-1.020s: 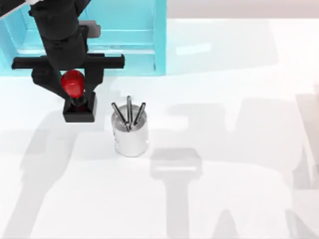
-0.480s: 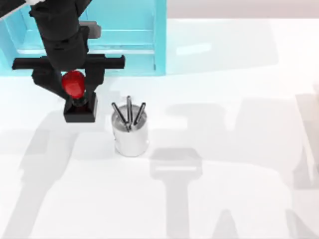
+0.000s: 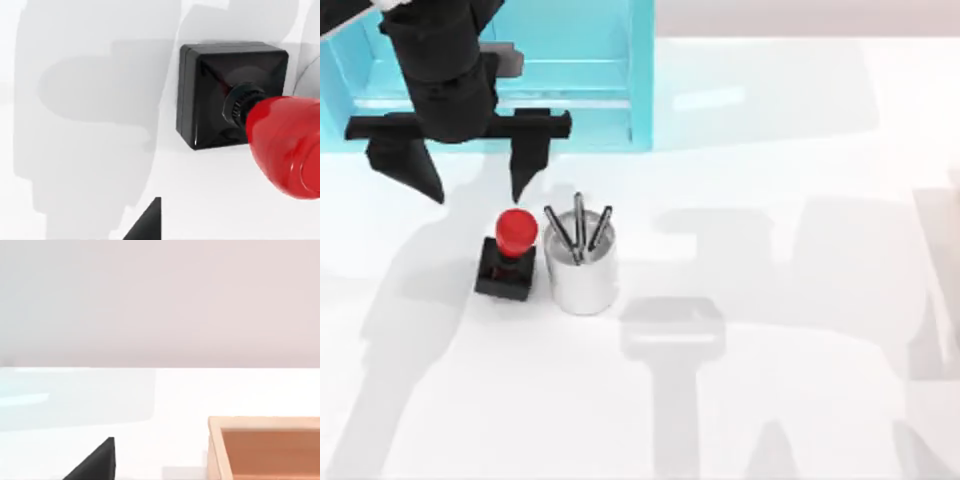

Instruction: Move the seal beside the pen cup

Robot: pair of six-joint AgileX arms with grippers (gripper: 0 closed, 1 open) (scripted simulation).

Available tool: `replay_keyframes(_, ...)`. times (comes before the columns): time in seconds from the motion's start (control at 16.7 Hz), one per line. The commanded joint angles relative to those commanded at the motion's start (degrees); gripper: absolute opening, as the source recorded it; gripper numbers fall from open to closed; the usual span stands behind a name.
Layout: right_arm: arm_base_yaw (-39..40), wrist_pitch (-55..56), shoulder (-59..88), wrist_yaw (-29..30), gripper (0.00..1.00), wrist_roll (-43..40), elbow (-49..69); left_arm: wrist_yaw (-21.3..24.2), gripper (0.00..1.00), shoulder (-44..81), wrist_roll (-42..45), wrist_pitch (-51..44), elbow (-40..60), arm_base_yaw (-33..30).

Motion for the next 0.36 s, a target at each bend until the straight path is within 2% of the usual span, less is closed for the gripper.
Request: replay_keyframes(0.36,0.00,0.00,0.00,0.00,1.00,0.00,0.00,0.00,1.00,0.00,0.00,0.00,0.00,0.00)
